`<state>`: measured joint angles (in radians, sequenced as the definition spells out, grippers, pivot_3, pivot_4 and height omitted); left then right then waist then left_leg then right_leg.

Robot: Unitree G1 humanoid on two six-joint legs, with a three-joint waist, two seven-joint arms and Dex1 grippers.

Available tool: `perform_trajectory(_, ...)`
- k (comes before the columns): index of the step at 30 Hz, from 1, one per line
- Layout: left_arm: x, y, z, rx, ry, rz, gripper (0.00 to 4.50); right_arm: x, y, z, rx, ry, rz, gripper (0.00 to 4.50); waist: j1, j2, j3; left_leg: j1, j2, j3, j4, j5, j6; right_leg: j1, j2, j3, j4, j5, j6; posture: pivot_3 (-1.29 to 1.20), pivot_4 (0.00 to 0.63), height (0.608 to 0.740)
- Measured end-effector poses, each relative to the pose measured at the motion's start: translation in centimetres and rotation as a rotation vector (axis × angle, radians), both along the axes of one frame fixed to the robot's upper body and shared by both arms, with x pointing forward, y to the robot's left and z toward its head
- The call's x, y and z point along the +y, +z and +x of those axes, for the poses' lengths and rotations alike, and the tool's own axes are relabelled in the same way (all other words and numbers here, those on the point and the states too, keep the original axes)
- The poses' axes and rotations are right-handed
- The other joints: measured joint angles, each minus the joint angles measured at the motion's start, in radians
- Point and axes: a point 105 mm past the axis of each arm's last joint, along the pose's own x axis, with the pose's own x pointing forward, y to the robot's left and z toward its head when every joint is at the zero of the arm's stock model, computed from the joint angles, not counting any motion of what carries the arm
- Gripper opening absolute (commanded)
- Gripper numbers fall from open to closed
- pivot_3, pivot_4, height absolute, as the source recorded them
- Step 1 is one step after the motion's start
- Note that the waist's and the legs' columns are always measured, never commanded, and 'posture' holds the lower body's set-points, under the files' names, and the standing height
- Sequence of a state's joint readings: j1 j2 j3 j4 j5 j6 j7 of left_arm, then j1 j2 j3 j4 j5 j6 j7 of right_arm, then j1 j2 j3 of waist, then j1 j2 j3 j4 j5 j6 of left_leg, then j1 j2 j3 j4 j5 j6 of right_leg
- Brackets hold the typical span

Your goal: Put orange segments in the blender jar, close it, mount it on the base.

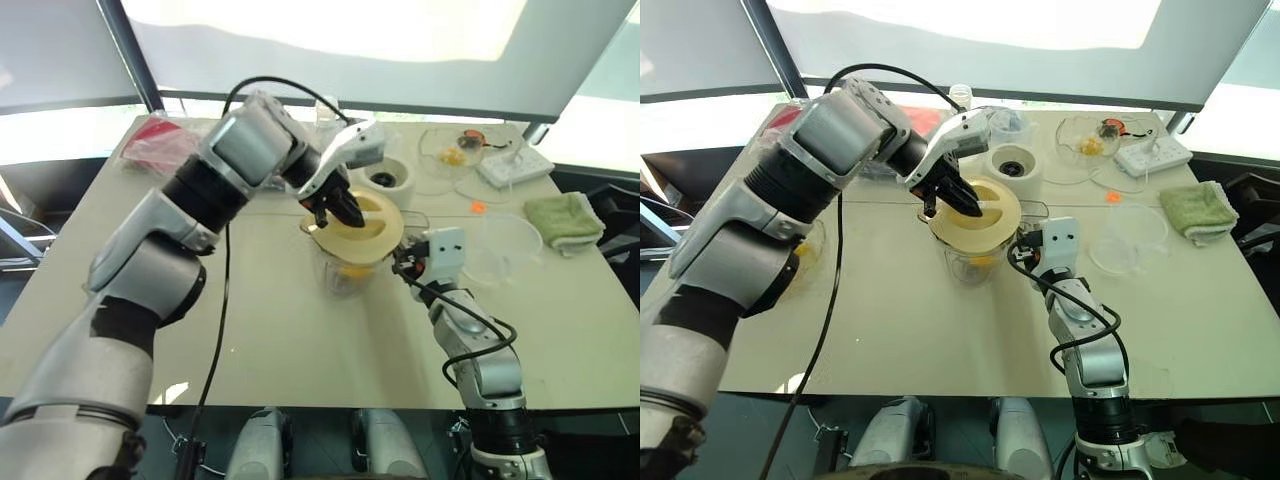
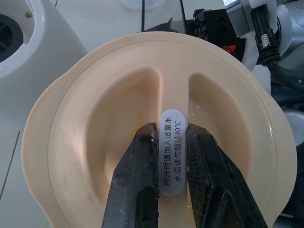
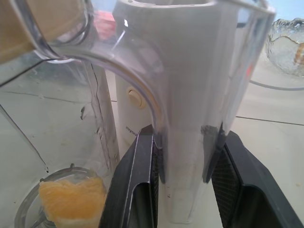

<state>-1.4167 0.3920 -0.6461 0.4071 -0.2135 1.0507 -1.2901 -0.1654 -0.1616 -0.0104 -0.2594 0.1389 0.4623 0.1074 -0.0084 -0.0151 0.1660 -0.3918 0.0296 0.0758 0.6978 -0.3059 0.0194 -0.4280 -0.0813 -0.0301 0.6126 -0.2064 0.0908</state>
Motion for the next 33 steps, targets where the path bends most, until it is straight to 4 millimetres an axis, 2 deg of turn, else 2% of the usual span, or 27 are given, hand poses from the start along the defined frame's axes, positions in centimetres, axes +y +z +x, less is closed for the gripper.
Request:
perform_trajectory(8,-0.4,-0.1,-0.3,0.033,0.118,-0.006,0.26,-0.2,0.0,0.1,0.001,-0.012,-0.005,0.95,0.004,0.002,-0.002,0.0,-0.001,0.0,0.0,0.0,0.0,0.0,-0.001,0.0,0.0,-0.001,0.001,0.0,0.15,0.74)
perform_trajectory(18,0.1,-0.7,-0.3,0.012,0.132,-0.055,0.26,-0.2,-0.1,0.4,0.006,-0.015,-0.013,0.95,0.014,0.008,-0.011,0.001,0.0,0.0,0.0,0.0,0.0,0.001,-0.001,0.001,0.0,-0.001,0.001,0.0,0.15,0.74)
perform_trajectory(22,1.1,-0.8,0.0,-0.106,0.024,-0.056,0.26,0.1,-0.1,0.4,0.006,-0.002,-0.014,0.95,0.011,0.009,-0.011,0.002,0.001,0.0,0.0,0.0,0.0,0.001,-0.001,0.001,0.0,-0.001,0.0,0.0,0.15,0.74)
perform_trajectory(24,1.8,-0.6,0.1,-0.19,-0.095,-0.032,0.26,0.6,0.1,0.4,0.001,0.022,-0.018,0.95,0.002,0.01,-0.012,0.002,0.001,0.0,0.0,0.0,0.0,0.001,0.0,0.001,0.001,0.0,-0.002,0.0,0.15,0.74)
perform_trajectory(29,2.3,-0.3,-0.3,-0.233,-0.354,0.038,0.26,1.3,0.3,0.3,-0.013,0.06,-0.027,0.95,-0.008,0.009,-0.011,0.001,0.001,0.001,0.0,0.0,0.0,-0.001,0.0,0.001,0.0,0.0,-0.003,0.0,0.15,0.74)
perform_trajectory(33,2.4,-0.1,-0.2,-0.242,-0.433,0.071,0.26,1.5,0.4,0.3,-0.018,0.072,-0.026,0.95,-0.011,0.008,-0.011,0.0,0.001,0.001,-0.003,0.0,0.0,-0.003,0.001,0.001,0.0,-0.001,-0.004,0.0,0.15,0.74)
